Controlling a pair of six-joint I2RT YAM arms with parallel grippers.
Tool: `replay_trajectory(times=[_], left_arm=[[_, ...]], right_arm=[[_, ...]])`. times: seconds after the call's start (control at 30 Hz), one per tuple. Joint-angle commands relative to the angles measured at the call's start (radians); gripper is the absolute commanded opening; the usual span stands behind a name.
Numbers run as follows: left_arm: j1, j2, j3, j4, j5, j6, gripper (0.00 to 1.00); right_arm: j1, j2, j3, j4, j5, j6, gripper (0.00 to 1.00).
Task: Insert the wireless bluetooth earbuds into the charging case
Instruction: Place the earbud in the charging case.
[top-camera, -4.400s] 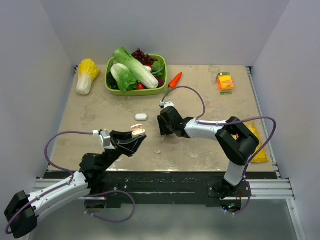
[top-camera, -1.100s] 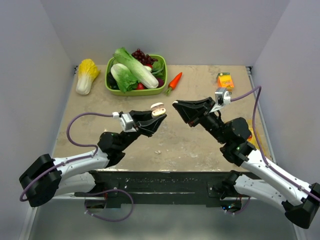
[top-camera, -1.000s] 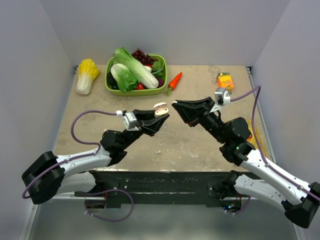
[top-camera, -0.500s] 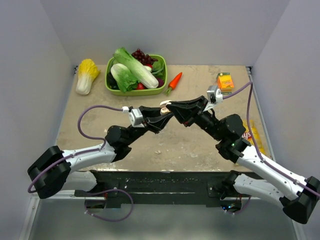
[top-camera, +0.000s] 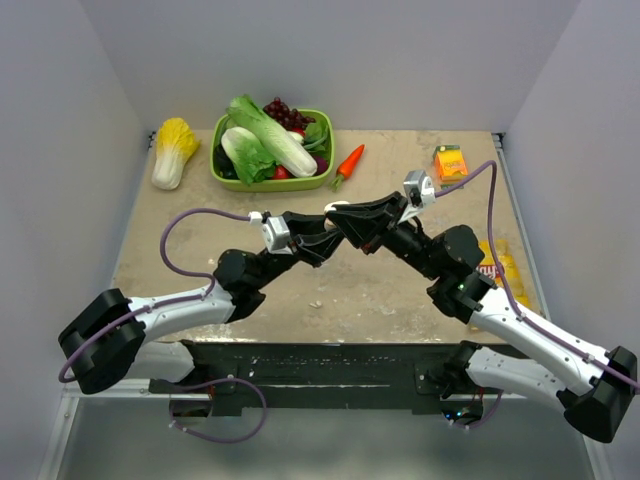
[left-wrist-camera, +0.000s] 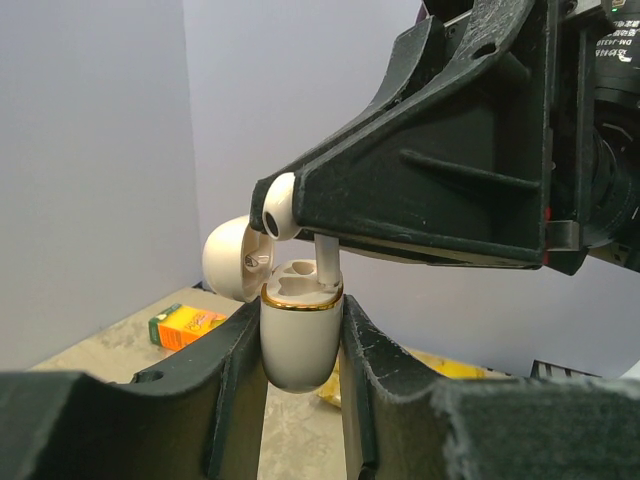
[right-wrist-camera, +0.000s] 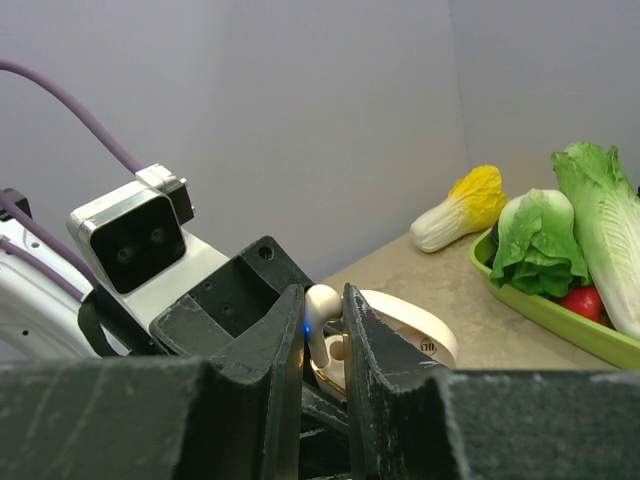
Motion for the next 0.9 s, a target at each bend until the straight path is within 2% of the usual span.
replay_trajectory(times=[0.0,0.5,0.87], left_arm=[[-0.011,-0.001,0.044,0.250,0.015,-0.004,0.00],[-0.015,0.000,0.051,0.257,0.012,-0.004,0.00],[-0.015,0.014,0.071,0.306,0.009,-0.065,0.00]], right_arm=[[0.005,-0.006,0.044,0.009,0.011,-0.032,0.00],[0.005,0.012,0.027,0.012,0.020,-0.046,0.00],[0.004,0.003,-0.006,0.060,0.038,-0.046,0.00]])
